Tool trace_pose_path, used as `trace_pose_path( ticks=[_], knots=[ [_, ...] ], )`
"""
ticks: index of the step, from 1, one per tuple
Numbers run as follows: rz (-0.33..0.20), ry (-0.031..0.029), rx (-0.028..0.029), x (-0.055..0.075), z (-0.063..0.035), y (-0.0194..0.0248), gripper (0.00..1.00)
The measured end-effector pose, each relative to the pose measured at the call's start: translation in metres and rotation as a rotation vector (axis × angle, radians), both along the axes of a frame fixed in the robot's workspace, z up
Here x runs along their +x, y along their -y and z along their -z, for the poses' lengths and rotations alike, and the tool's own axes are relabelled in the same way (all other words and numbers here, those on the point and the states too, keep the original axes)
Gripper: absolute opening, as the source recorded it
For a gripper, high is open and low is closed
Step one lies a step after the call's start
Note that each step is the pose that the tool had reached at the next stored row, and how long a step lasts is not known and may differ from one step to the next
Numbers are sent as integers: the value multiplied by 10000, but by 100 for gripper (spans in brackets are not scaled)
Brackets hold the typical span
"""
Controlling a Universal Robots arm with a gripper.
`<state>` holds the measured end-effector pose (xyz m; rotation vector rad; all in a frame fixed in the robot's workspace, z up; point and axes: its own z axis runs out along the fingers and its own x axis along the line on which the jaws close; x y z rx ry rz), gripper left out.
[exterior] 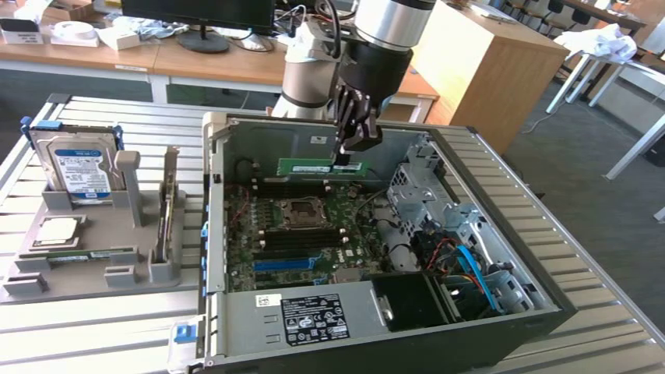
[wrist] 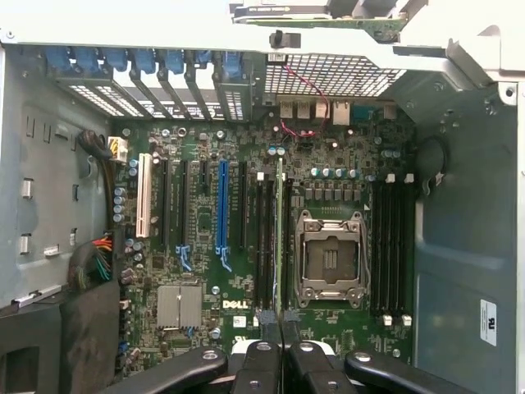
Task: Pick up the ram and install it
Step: 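Pick up the ram and move it above insertion slot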
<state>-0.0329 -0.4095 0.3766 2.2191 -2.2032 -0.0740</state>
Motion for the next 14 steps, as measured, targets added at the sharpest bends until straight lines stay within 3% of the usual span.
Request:
trace_pose_path(
  ticks=[4,14],
  knots=[
    [0,1,4,0,10,-1,11],
    [0,-1,1,0,144,1,11]
  ],
)
